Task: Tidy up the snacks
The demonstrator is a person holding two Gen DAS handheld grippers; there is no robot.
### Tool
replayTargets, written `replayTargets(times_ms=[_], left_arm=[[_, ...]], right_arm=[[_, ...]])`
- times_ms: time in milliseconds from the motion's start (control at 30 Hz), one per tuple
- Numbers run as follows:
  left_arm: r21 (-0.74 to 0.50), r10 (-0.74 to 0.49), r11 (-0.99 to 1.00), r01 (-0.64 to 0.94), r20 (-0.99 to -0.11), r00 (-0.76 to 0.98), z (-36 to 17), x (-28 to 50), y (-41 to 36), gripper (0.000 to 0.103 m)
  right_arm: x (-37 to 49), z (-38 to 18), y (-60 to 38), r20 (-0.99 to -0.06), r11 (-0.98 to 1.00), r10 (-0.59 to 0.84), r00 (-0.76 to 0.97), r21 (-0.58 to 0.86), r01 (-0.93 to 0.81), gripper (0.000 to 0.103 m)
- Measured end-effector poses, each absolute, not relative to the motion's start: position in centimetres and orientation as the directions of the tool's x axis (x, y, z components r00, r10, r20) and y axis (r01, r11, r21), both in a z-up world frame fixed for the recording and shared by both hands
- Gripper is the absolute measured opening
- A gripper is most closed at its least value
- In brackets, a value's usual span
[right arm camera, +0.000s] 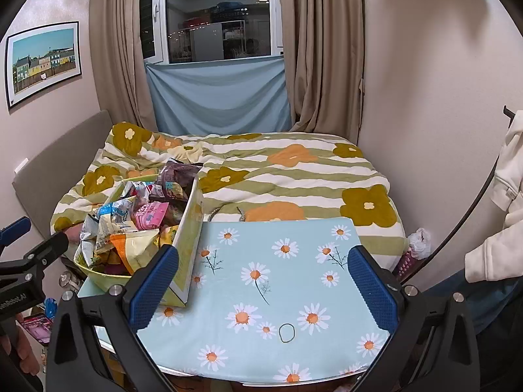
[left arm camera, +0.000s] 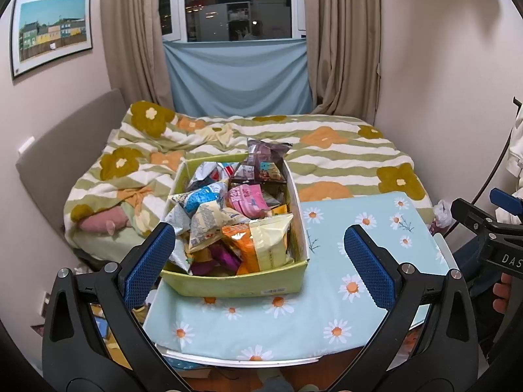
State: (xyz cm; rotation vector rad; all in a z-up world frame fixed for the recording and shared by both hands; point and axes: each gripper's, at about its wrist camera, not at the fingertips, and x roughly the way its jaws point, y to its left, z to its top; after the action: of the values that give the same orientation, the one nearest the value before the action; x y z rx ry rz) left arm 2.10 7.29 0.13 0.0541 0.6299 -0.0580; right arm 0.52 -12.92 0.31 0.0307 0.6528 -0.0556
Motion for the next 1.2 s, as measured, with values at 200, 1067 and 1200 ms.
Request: replayTargets(times_ms=[200, 1067, 1200], left_arm=[[0.032, -0.041, 0.997, 0.073, -0.591, 0.806, 0.12, 2.1, 7.38, 0.103], [0.051, -0.014, 0.997, 0.053, -0.575, 0.818, 0.35, 1.96, 6.81, 0.103], [0.06, -0.001, 0.997, 0.043, -0.569, 0.823, 0.45, 2.03, 6.77, 0.103]], right_arm=[[0.54, 0.3, -12.96, -0.608, 0.998, -0.041, 0.793, 0.013, 0.061, 0.103], [0.4, 0.39, -12.8, -0.605, 0.997, -0.051, 0.794, 0.013, 0.073, 0.103], [0.24, 0.46, -12.68, -0.604, 0.997, -0.054, 0.795, 0.015, 0.079, 0.103]])
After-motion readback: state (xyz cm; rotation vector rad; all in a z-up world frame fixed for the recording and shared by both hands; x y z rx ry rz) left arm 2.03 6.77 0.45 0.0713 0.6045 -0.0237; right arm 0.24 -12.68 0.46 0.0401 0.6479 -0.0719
